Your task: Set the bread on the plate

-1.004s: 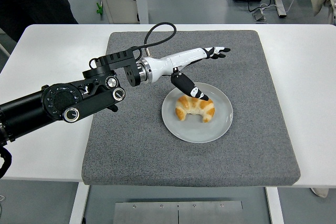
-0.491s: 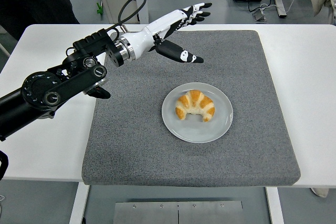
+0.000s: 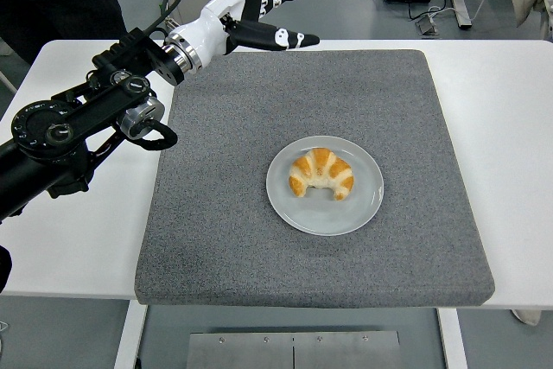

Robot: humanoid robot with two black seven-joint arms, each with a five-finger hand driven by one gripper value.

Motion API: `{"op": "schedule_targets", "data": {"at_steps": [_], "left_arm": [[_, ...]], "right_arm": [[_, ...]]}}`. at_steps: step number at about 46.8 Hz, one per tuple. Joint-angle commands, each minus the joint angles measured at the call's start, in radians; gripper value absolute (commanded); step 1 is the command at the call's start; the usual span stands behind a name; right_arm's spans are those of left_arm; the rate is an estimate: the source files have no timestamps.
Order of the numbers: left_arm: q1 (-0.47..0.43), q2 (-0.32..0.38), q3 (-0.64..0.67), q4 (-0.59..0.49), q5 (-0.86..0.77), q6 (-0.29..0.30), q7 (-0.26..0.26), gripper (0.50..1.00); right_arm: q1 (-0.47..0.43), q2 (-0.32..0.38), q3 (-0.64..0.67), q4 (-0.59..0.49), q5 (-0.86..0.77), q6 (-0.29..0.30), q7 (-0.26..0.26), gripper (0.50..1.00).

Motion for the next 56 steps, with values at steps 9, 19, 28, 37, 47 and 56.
{"op": "schedule_targets", "data": {"at_steps": [9,19,28,37,47,56], "left_arm": [[0.042,-0.005,-0.013,0.069,-0.133,0.078,-0.011,0.971],[0.047,-0.022,-0.045,0.142,-0.259,0.079,-0.043,0.971],[0.045,-0.034,-0.102,0.181,-0.316,0.079,-0.06,0.971],[0.044,-0.068,-0.157,0.279,-0.357,0.079,-0.062,0.971],[0.047,-0.088,-0.172,0.34,-0.406,0.071,-0.103,0.971],[0.051,-0.088,-0.174,0.389,-0.458,0.062,-0.117,0.971]], "right_arm": [[-0.001,0.0,0.0,0.0,0.0,0.0,0.0,1.0],[-0.001,0.0,0.0,0.0,0.0,0.0,0.0,1.0],[-0.001,0.0,0.0,0.0,0.0,0.0,0.0,1.0],[-0.001,0.0,0.0,0.0,0.0,0.0,0.0,1.0],[0.001,0.0,0.005,0.002,0.0,0.001,0.0,1.0],[0.001,0.0,0.002,0.0,0.0,0.001,0.0,1.0]]}}
